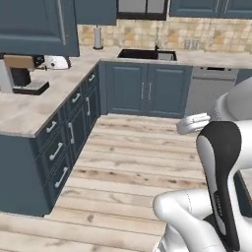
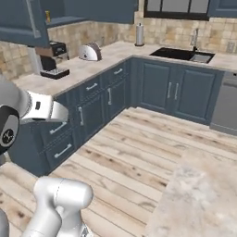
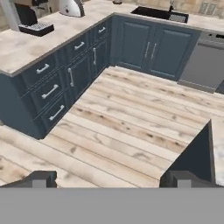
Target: Take 2 condiments from the cabinet and move them on the counter near the stove.Make sure the condiments are lined up with each other, next to each other.
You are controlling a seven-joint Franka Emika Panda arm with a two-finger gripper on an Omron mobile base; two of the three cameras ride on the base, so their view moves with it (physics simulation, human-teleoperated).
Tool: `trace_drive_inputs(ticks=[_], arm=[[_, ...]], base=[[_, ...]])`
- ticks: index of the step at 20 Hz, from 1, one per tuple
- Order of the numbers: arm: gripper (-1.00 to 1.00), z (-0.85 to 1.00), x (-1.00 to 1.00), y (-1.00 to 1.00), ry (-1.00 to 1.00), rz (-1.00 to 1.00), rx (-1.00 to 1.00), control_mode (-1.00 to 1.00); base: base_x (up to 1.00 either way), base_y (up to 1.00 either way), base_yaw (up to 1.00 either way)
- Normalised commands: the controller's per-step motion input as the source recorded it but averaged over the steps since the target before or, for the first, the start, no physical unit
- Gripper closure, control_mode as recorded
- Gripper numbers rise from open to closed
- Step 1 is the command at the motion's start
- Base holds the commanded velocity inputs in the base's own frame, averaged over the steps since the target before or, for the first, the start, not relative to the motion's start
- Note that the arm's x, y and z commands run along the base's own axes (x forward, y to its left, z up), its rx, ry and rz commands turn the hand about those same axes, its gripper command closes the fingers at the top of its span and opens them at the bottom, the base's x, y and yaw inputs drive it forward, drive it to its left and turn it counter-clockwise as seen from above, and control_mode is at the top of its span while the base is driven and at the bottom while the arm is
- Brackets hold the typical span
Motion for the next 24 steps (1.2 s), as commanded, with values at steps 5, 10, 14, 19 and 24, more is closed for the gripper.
trace_drive_inputs(ticks=[5,10,14,19,24], arm=[[-1.00,0.00,0.00,0.00,0.00,0.00,0.00,1.00],[-1.00,0.00,0.00,0.00,0.00,0.00,0.00,1.00],[-1.00,0.00,0.00,0.00,0.00,0.00,0.00,1.00],[-1.00,0.00,0.00,0.00,0.00,0.00,0.00,1.00],[-1.00,0.00,0.00,0.00,0.00,0.00,0.00,1.00]], base=[[0.99,-0.08,-0.54],[1.00,-0.01,-0.49],[1.00,0.06,-0.34],[1.00,0.29,-0.20],[1.00,0.47,-0.02]])
